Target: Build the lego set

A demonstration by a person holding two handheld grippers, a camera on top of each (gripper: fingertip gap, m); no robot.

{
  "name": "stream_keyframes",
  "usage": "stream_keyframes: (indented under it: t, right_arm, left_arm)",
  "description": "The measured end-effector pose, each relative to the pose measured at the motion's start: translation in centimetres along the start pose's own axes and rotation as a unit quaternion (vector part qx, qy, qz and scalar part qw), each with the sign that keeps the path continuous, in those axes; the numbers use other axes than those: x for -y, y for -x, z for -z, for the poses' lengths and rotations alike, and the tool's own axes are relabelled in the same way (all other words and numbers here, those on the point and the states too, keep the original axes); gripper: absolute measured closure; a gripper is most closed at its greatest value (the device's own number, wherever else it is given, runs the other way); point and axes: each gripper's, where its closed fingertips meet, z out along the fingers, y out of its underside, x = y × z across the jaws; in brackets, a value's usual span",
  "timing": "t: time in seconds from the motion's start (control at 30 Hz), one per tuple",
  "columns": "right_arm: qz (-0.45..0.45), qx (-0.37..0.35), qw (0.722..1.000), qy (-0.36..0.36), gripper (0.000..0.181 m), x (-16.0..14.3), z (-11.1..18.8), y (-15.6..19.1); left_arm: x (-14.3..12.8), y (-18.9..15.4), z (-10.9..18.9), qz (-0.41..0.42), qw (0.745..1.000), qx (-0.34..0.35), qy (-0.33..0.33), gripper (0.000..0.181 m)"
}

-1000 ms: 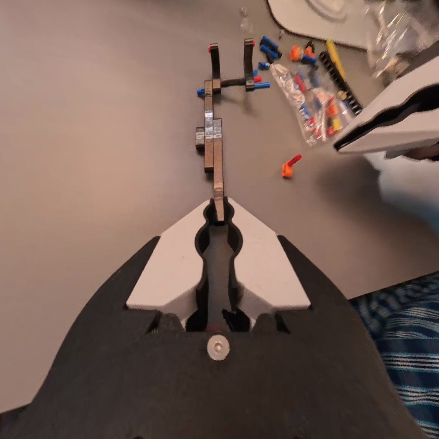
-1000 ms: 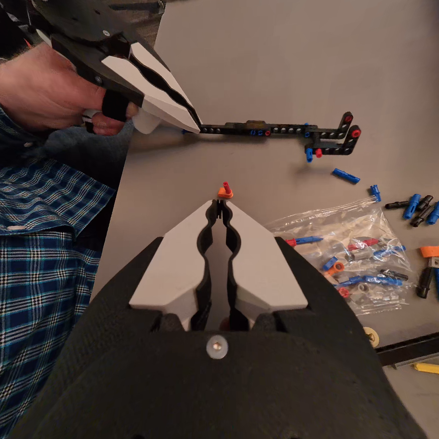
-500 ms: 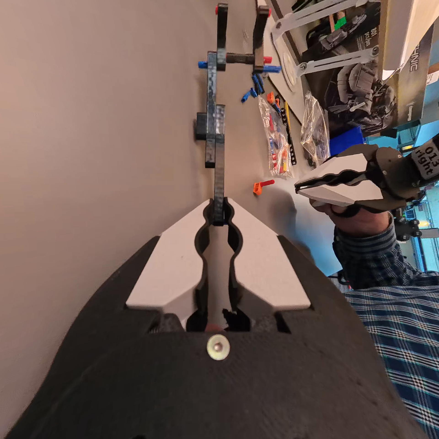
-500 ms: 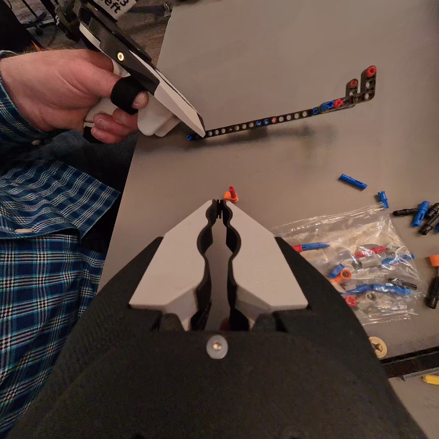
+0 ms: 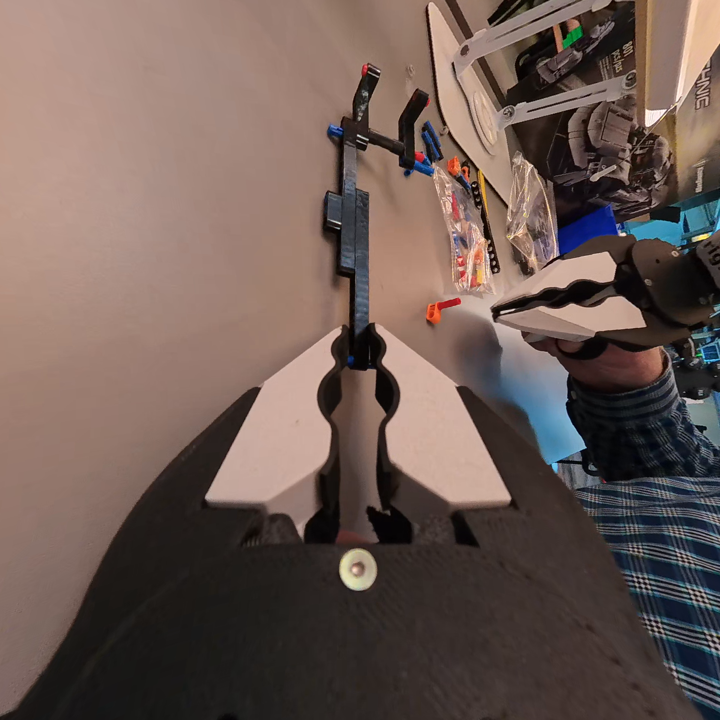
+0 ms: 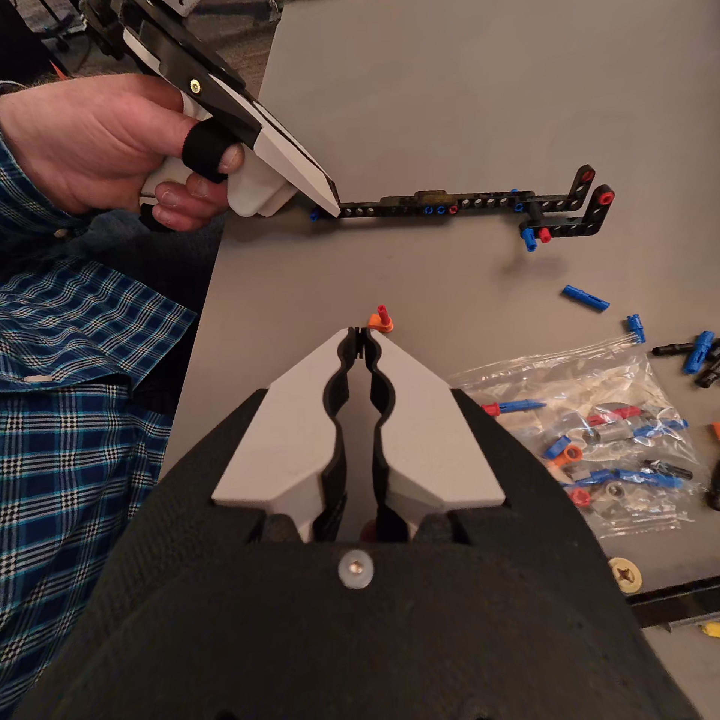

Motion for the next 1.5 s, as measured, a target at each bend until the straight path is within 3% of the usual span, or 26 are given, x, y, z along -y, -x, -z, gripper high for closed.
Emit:
stream_keyframes:
  t: [0.03,1.5]
  right_arm:
    - [0.000,0.000,1.000,0.001,0.181,-0.06,-0.01,0.00]
    - [-0.006,-0.007,1.000,0.000,0.181,-0.61,0.33,-0.22]
  left_arm:
    - [0.00,-0.01,-0.01,-0.002,1.000,0.000,0.000,0.173]
    - [0.04,-0.03,0.01,-0.005,1.000,-0.005,-0.003,0.173]
